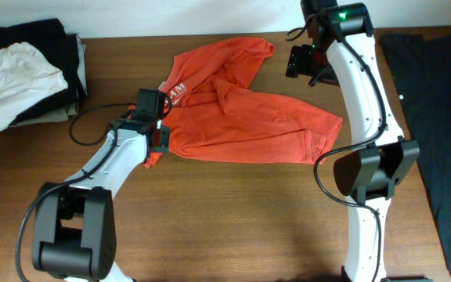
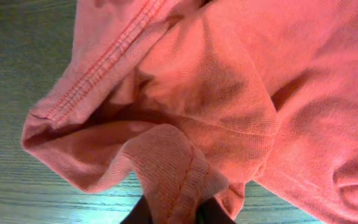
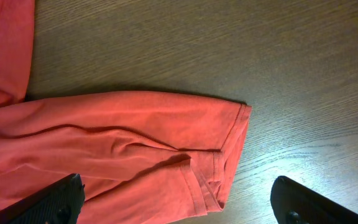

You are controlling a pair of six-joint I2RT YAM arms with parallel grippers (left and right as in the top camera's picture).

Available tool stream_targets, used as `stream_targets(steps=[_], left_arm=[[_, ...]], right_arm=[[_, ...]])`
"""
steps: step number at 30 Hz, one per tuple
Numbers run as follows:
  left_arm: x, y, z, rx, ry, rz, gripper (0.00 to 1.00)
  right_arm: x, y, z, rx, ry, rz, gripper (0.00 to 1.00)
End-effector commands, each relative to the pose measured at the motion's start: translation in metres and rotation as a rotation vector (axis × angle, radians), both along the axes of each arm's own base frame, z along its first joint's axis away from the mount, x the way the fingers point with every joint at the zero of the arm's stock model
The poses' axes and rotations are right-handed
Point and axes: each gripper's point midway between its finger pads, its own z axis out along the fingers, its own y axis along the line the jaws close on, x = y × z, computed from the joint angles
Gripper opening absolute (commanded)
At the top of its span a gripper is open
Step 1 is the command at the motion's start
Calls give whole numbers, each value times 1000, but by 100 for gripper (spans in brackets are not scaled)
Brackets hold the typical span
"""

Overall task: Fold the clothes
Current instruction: 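Grasp the left edge of the red t-shirt with the left gripper, then grasp the right edge of the t-shirt with the right gripper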

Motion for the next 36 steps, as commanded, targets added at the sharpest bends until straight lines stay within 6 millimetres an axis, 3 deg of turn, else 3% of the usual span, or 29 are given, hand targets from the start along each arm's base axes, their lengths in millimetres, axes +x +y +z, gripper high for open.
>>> stream_targets(steps=[1, 2, 4, 6, 8, 10, 13, 15, 18, 19, 23, 27, 29, 31, 32, 34, 36], left_arm=[[1, 4, 16, 9, -23, 18, 1], [-1, 10, 16, 26, -20, 41, 1], [-14, 58, 23, 118, -49, 307, 1], [-30, 98, 22, 102, -20, 470, 1], [-41, 124, 17, 0, 17, 558, 1], [-48, 137, 10, -126, 44, 615, 1], [-49, 137, 8, -165, 52, 621, 1], [-49, 137, 8, -165, 53, 621, 1], [-47, 130, 7, -211, 55, 610, 1], [-46, 129, 7, -217, 55, 608, 2], [-47, 129, 6, -216, 59, 608, 6], [-48, 128, 6, -216, 64, 609, 5], [-48, 128, 6, -216, 62, 608, 5], [-47, 129, 6, -217, 59, 608, 6], [-47, 129, 6, -216, 59, 608, 6], [-47, 128, 6, -217, 59, 608, 6], [-47, 129, 6, -216, 60, 608, 5]], right_arm=[[-1, -3, 3, -7, -4, -8, 99], [-7, -2, 2, -6, 21, 1, 99], [-23, 3, -2, -3, 110, 166, 99], [-34, -10, 1, -11, 147, 119, 99], [-36, -5, 5, 74, 140, 100, 99], [-40, 16, 1, 171, 167, 212, 99], [-51, 30, -14, 190, 232, 243, 99], [-74, 36, -48, 175, 371, 253, 99], [-96, 5, -75, 23, 477, 42, 99], [-100, -2, -77, 1, 490, -10, 99], [-111, 14, -62, 2, 469, 35, 99], [-151, -13, -45, -136, 441, -93, 99], [-155, -3, -56, -55, 397, -70, 99], [-155, 4, -85, -10, 395, -17, 99], [-151, 18, -104, 83, 383, 31, 100], [-140, 36, -119, 203, 336, 66, 89], [-132, 40, -126, 232, 298, 69, 80]])
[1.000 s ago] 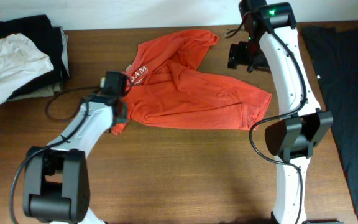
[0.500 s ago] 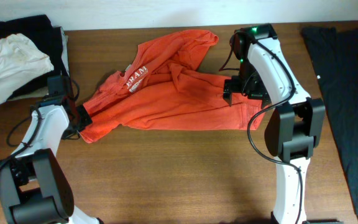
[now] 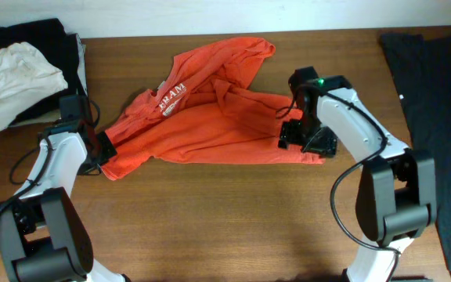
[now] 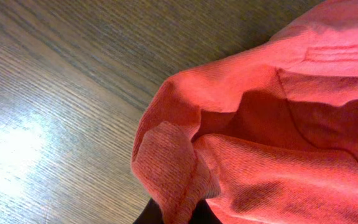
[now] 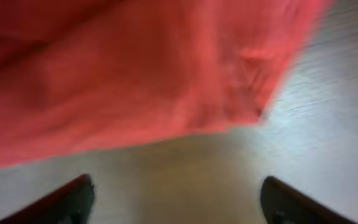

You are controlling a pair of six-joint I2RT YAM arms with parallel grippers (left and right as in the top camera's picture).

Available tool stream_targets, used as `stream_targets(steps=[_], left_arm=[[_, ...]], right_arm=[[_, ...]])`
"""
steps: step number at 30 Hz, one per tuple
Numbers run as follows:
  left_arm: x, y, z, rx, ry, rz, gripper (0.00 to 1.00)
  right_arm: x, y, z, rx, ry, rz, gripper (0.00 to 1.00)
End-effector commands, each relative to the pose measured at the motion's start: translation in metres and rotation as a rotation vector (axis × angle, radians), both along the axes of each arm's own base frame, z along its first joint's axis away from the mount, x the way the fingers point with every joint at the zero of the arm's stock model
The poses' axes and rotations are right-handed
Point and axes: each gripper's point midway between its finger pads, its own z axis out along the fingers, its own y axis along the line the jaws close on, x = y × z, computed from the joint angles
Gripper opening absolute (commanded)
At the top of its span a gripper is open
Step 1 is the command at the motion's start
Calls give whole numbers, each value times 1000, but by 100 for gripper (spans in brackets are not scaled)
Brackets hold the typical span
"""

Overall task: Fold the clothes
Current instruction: 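Grasp the right edge of the t-shirt with the right gripper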

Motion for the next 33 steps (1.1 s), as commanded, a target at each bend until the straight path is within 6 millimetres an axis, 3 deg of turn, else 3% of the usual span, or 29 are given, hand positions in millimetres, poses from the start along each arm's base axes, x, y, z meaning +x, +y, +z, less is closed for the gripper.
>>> stream_targets(steps=[1, 7, 9, 13, 15, 16, 21, 25, 27, 33], left_arm=[[6, 0, 12, -1, -41, 7, 6], [6, 0, 12, -1, -41, 7, 5], [6, 0, 12, -1, -43, 6, 6], [7, 0, 12, 0, -45, 7, 6], [7, 0, 12, 0, -45, 7, 6], [7, 0, 12, 0, -45, 7, 6], [7, 0, 12, 0, -45, 7, 6], [7, 0, 12, -1, -44, 7, 6], [8, 0, 12, 0, -48, 7, 6], [8, 0, 12, 0, -48, 7, 6]], right_arm=[[0, 9, -5, 78, 4, 8, 78], [-7, -21, -26, 39, 25, -38, 73], [-6, -9, -38, 169, 2, 49, 73], [-1, -7, -43, 181, -26, 54, 72], [1, -7, -43, 181, -34, 54, 62], [1, -7, -43, 180, -33, 54, 62], [-3, -20, -49, 107, -10, 55, 64], [-9, -32, -50, 40, 16, 64, 71], [-9, -26, -49, 76, 13, 73, 58], [-8, -25, -51, 76, 7, 75, 54]])
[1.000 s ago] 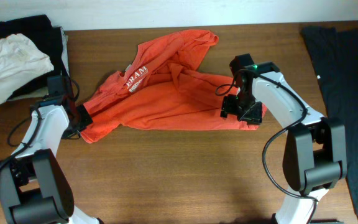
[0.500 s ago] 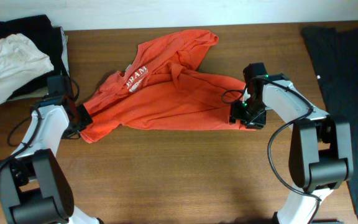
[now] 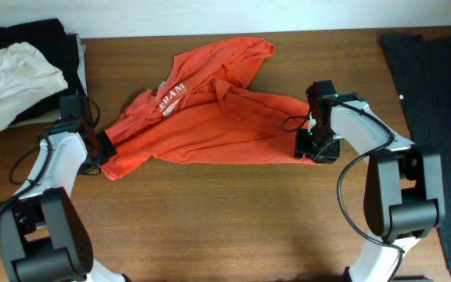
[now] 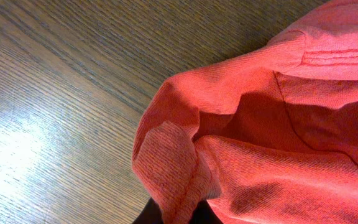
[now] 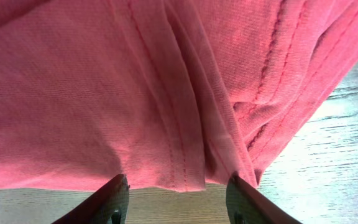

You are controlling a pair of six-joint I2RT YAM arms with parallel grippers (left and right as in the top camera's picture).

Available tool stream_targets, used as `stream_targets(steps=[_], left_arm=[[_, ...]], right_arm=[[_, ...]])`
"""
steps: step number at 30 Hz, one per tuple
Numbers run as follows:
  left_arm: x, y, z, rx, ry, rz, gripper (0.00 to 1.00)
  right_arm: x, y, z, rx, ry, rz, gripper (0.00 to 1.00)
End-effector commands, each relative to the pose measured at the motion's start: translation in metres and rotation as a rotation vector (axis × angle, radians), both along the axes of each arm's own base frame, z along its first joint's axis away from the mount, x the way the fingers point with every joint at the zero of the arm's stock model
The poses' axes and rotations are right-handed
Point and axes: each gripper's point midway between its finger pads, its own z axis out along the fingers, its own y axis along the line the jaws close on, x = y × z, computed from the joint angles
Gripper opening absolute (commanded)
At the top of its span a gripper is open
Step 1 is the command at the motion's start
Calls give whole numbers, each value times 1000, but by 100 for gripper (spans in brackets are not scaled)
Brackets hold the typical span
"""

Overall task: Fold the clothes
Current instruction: 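Grasp the right edge of the t-shirt with the right gripper, then lift the t-shirt with both grippers, shake and lay it flat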

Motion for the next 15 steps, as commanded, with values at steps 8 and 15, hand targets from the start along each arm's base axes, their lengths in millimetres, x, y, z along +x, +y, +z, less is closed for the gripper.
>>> stream_targets(steps=[8, 15], left_arm=[[6, 0, 12, -1, -41, 7, 6], [6, 0, 12, -1, -41, 7, 6]], right_arm=[[-7, 0, -16, 1, 16, 4, 37], [-4, -1, -13, 0, 14, -10, 11]])
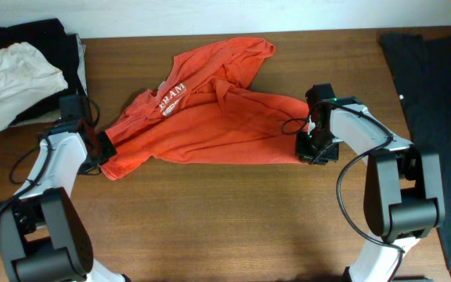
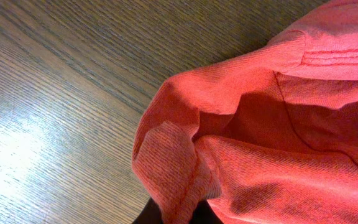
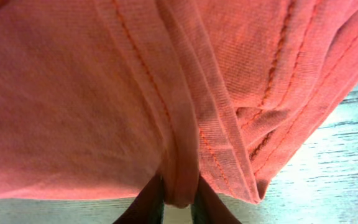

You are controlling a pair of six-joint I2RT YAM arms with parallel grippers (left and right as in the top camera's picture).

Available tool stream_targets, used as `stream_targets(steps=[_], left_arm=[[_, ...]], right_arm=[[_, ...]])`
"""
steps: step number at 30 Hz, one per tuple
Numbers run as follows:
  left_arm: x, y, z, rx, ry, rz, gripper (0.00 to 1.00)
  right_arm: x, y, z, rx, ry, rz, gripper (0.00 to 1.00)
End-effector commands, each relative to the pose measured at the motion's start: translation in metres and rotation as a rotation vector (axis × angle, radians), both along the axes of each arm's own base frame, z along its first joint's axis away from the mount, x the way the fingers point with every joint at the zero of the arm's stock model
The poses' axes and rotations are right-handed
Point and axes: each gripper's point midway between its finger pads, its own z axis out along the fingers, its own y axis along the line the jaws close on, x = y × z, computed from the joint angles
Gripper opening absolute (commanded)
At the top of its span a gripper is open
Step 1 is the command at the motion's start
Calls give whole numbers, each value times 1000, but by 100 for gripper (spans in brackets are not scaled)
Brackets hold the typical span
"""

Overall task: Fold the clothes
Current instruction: 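Lift the t-shirt with both grippers, shake and lay it flat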

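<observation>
An orange T-shirt point(image 1: 210, 117) with white lettering lies rumpled across the middle of the brown table. My left gripper point(image 1: 100, 153) is shut on the shirt's left corner point(image 2: 173, 180), a bunched hem pinched between its dark fingers at the bottom of the left wrist view. At the shirt's right end, my right gripper point(image 1: 318, 149) is shut on a stitched hem fold point(image 3: 179, 186), which fills the right wrist view, with the fingers point(image 3: 148, 208) tight on both sides of it.
A pile of clothes, a white garment point(image 1: 18, 74) on black ones point(image 1: 49, 47), sits at the far left. Dark cloth point(image 1: 437, 94) covers the surface along the right edge. Bare wood point(image 1: 225, 219) runs along the front.
My right gripper has shut on the shirt's right hem; before, its fingers stood apart around the fold. The left gripper and the shirt's left corner have not moved.
At first my left gripper held the shirt's left part nearer the middle, and the right gripper hung open above the far right. Then the left corner lay further left and the right gripper was down at the right hem, open. Now it is shut there.
</observation>
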Motion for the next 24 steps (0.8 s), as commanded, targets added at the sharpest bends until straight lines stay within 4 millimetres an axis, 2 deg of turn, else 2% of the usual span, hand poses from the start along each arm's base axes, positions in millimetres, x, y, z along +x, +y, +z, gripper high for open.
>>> stream_targets(steps=[1, 5, 7, 8, 10, 11, 12, 13, 15, 17, 18, 19, 20, 22, 23, 24], left_arm=[[6, 0, 12, -1, -41, 7, 6], [5, -1, 16, -4, -45, 6, 1], [7, -9, 39, -39, -110, -10, 0], [8, -14, 69, -44, -192, -34, 1], [1, -16, 113, -21, -301, -40, 1], [-8, -18, 140, -9, -369, -44, 1], [-15, -23, 163, -12, -431, -63, 1], [-26, -32, 198, -24, -526, -90, 0], [-39, -40, 238, -24, -623, -110, 0], [-61, -45, 301, 5, -743, -122, 1], [-70, -47, 327, 17, -789, -126, 0], [-85, -50, 366, 33, -851, -131, 0], [-107, -54, 409, 56, -919, -142, 1], [-129, -59, 443, 73, -972, -150, 0], [-144, -62, 461, 90, -1001, -162, 0], [-153, -64, 472, 106, -1019, -174, 1]], right_arm=[[-1, 0, -3, -1, 17, -10, 4], [9, 1, 17, -1, 13, -40, 4], [17, 1, 44, -1, -18, -39, 4], [23, 2, 73, 4, -61, -39, 4], [25, 2, 112, 12, -118, -39, 4], [24, 2, 145, 19, -172, -39, 4], [21, 2, 169, 25, -214, -40, 4], [13, 2, 203, 37, -274, -39, 4], [4, 3, 240, 58, -347, -37, 4], [-16, 0, 299, 75, -488, -35, 4], [-25, -1, 322, 82, -545, -35, 4], [-45, -3, 368, 97, -666, -34, 4], [-56, -5, 388, 100, -716, -34, 4], [-82, -10, 427, 98, -819, -40, 4], [-95, -14, 453, 96, -903, -37, 4], [-102, -15, 471, 102, -971, -38, 4]])
